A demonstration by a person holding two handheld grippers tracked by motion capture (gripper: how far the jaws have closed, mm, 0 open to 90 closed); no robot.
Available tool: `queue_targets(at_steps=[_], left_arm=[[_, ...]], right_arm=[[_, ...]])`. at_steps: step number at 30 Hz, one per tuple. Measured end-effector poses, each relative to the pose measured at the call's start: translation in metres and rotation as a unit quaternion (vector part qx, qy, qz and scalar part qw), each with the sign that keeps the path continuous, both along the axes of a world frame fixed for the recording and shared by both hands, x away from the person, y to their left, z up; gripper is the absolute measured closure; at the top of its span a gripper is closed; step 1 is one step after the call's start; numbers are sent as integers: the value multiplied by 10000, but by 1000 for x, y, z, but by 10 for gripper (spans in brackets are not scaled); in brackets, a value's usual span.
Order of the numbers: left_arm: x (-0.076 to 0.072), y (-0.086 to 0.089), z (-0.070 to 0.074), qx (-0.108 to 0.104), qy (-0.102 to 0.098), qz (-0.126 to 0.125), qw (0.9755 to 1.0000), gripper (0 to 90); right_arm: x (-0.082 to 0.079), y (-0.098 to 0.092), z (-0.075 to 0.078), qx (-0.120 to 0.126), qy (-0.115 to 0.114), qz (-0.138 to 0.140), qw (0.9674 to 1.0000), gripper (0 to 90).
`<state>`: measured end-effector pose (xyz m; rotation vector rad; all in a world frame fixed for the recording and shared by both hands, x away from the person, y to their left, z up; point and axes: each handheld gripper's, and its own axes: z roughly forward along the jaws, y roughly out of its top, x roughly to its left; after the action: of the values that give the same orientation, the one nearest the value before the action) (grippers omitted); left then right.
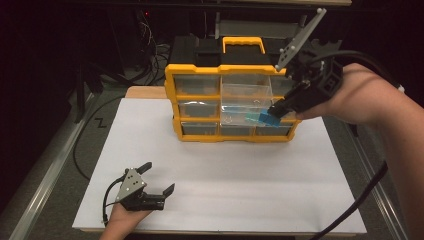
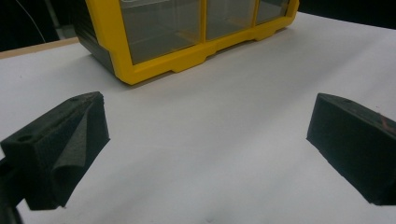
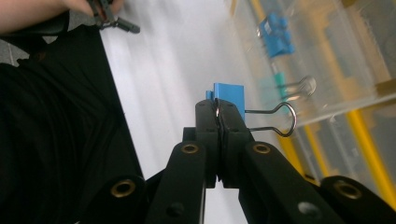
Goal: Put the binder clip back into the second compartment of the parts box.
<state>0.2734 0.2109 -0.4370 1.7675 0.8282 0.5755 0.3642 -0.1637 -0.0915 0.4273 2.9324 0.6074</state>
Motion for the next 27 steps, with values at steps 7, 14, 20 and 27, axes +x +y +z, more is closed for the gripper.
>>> queue_targets(at_steps=[7,14,20,27], left_arm=[[0,2,0,47,5,-42,10000,2],[2,2,-1,35,23,-53,10000,2],[1,2,-1,28,13,-48,10000,2],[2,2,-1,91,25,-35,9999,2]], right_arm=[[27,19,20,27,-266,-79,9996,900],[54,34,12,-130,-310,-109,9994,900],[61,39,-1,-118,-142,-122,9998,691],[47,15,4,-128,-193,-604,9979,366]])
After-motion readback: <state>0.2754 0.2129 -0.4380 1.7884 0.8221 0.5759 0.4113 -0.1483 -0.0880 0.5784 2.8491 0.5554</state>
